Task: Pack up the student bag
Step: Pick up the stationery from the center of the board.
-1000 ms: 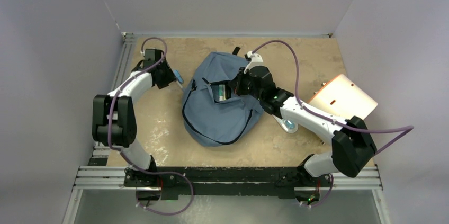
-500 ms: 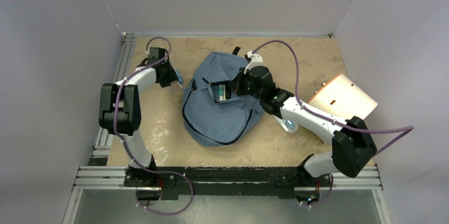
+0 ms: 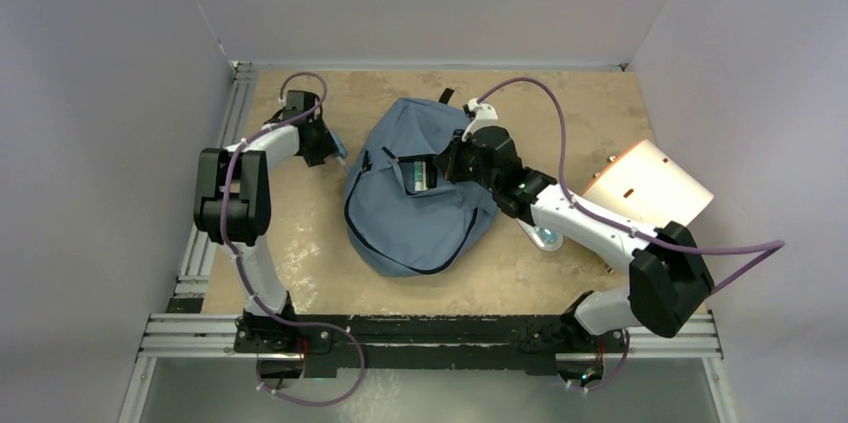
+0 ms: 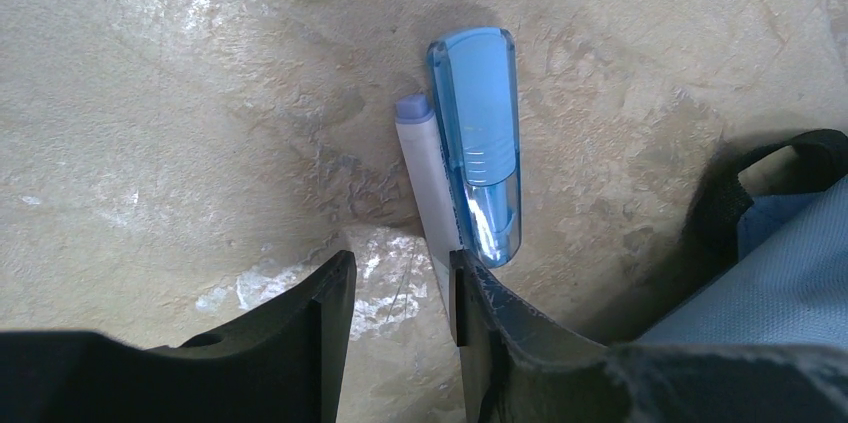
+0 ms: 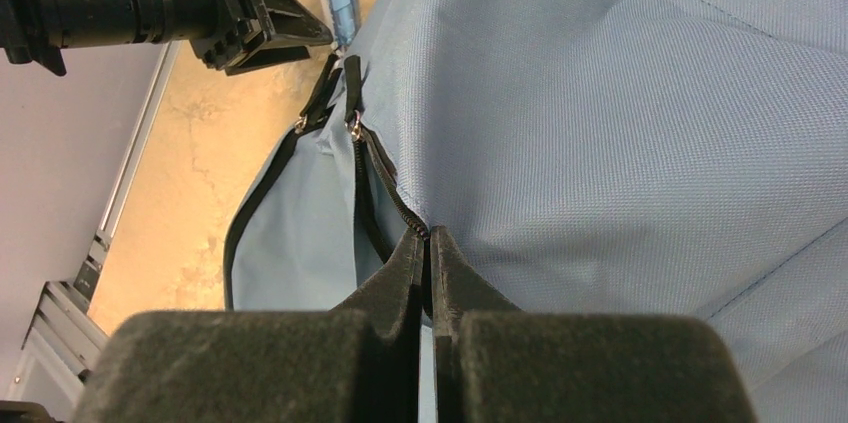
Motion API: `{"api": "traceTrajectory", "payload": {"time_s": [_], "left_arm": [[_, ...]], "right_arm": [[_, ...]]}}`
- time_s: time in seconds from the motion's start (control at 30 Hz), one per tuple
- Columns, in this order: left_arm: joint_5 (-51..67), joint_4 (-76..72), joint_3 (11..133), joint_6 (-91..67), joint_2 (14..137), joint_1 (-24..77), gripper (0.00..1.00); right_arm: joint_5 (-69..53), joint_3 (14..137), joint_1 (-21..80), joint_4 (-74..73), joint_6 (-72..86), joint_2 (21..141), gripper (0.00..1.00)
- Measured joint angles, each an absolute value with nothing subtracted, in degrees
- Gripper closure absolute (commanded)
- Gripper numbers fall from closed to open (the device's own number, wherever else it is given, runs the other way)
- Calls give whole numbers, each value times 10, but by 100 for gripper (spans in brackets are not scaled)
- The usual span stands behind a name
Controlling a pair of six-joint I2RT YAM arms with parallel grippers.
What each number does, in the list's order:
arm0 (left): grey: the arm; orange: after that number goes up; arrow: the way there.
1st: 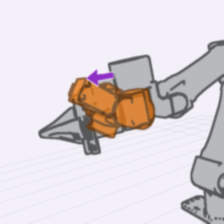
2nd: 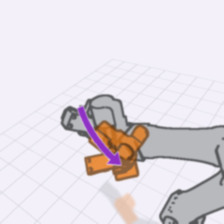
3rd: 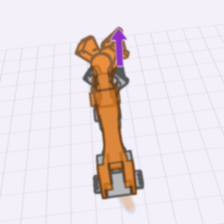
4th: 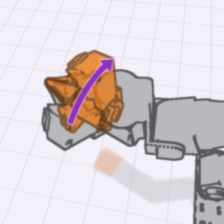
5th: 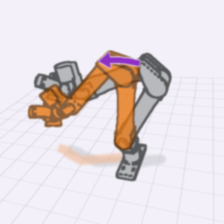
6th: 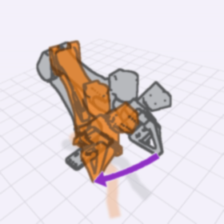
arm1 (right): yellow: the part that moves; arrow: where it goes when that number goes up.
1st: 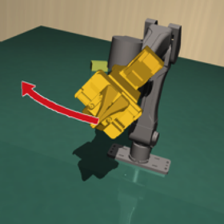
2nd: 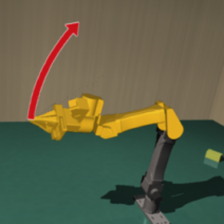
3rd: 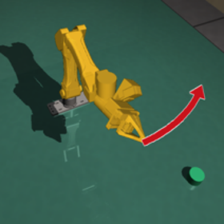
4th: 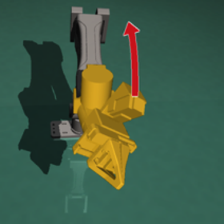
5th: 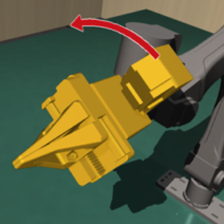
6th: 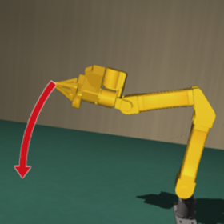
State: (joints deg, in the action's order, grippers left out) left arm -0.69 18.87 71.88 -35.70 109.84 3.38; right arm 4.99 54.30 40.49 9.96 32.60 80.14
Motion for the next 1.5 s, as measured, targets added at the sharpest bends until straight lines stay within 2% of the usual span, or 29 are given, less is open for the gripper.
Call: {"api": "traceTrajectory", "payload": {"time_s": [0.9,1.5], "left_arm": [[-4,180,734,-357,1109,34,62],[-14,221,773,-350,1137,32,67]], "right_arm": [[50,541,405,98,326,801,100],[50,540,405,98,326,801,100]]}}
